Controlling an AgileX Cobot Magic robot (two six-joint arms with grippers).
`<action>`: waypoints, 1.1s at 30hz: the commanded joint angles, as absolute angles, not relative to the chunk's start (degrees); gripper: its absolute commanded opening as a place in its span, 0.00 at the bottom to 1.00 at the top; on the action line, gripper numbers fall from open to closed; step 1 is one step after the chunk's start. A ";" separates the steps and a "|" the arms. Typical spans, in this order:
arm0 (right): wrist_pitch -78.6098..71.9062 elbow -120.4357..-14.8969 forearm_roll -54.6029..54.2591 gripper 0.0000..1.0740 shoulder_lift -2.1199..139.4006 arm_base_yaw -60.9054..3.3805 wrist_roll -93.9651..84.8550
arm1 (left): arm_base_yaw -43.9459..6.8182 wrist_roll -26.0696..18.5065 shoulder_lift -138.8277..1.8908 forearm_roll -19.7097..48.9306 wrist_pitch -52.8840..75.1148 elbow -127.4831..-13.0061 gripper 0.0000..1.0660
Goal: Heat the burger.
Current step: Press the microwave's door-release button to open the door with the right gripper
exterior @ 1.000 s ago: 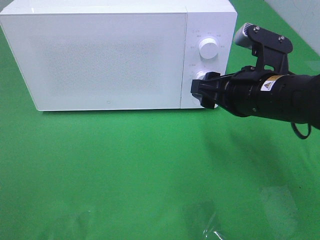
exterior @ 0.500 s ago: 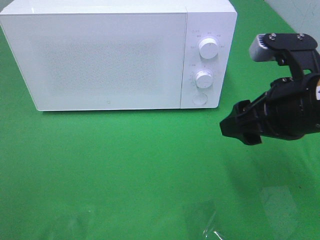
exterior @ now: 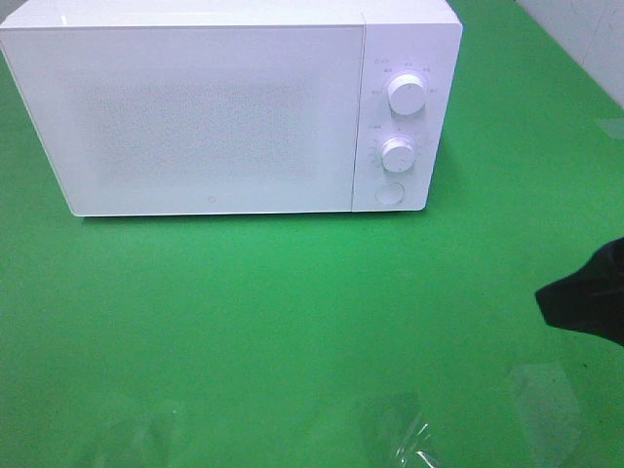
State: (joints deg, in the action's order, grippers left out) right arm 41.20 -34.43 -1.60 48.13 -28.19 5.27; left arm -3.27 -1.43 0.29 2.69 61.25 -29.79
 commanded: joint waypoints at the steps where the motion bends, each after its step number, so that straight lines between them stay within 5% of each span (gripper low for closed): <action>1: 43.77 -34.55 -0.40 0.64 43.26 -27.90 4.35 | -3.15 -1.38 1.20 3.21 61.36 -29.68 0.61; 7: 47.10 -34.49 4.70 0.65 31.46 -27.39 5.61 | -3.15 -1.38 1.20 3.21 61.36 -29.68 0.61; 11: 51.28 -34.49 6.42 0.75 24.98 -20.74 6.93 | -3.15 -1.38 1.20 3.21 61.36 -29.68 0.61; 20: 53.11 -33.58 6.76 0.71 12.55 -8.54 4.98 | -3.15 -1.38 1.20 3.21 61.36 -29.68 0.61; 33: 54.95 -28.30 4.98 0.71 0.00 -2.92 5.04 | -3.15 -1.38 1.20 3.21 61.36 -29.68 0.61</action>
State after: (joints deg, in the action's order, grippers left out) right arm 54.77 -28.42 5.21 0.63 -3.21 5.73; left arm -3.27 -1.43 0.29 2.69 61.25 -29.79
